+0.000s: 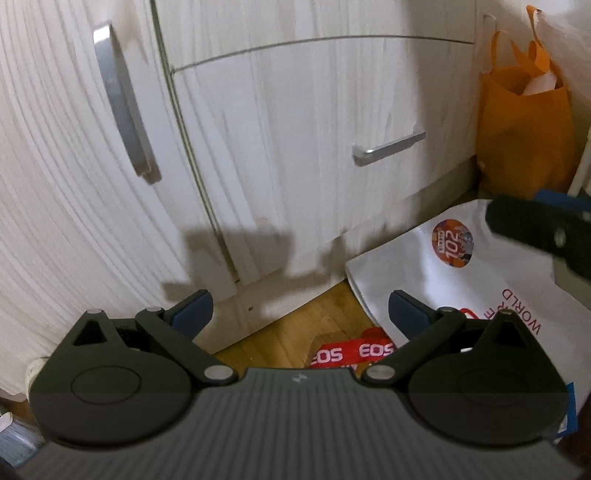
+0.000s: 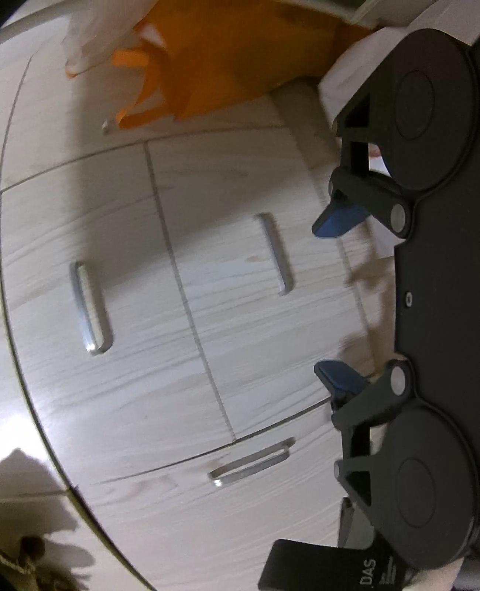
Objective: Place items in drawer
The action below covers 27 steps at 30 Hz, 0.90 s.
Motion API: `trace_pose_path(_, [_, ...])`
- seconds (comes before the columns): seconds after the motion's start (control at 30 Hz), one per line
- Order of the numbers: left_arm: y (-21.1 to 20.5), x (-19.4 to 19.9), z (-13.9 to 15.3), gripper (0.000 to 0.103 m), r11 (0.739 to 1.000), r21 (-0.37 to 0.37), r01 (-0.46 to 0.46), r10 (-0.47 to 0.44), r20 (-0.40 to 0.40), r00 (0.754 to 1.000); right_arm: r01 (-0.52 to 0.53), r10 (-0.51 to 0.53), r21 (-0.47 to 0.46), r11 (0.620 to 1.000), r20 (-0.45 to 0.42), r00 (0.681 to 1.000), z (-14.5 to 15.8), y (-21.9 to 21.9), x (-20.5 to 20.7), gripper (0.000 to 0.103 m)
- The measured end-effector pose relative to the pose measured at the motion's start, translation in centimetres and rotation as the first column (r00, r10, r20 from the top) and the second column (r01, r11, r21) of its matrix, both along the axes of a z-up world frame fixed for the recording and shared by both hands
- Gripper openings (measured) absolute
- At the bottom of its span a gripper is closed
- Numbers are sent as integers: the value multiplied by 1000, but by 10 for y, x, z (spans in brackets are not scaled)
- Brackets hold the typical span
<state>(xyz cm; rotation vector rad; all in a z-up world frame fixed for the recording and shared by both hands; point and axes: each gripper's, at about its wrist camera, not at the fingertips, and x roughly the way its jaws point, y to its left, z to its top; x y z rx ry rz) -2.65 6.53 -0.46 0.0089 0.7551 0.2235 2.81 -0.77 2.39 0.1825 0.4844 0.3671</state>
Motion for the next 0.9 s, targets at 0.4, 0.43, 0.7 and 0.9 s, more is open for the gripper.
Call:
trace_pose_path(0.4, [-26, -11, 15, 103, 990, 138, 23, -28, 35, 999, 26, -27, 17, 1000, 70, 997, 9, -4, -68, 88])
trace_pose_path(0.43, [-27, -12, 17, 103, 991, 133, 24, -29, 38, 999, 27, -28, 20, 999, 77, 997, 11, -6, -71, 88])
trace_pose_path(0.7, [-26, -18, 17, 103, 995, 100, 22, -25, 32, 999, 56, -61, 65, 996, 74, 995, 5, -21, -74, 89])
trace_pose_path(0.9, [-22, -22, 10, 103, 995, 101, -1, 0, 8, 1000, 53, -56, 84, 995, 34, 998, 3, -32, -78, 89])
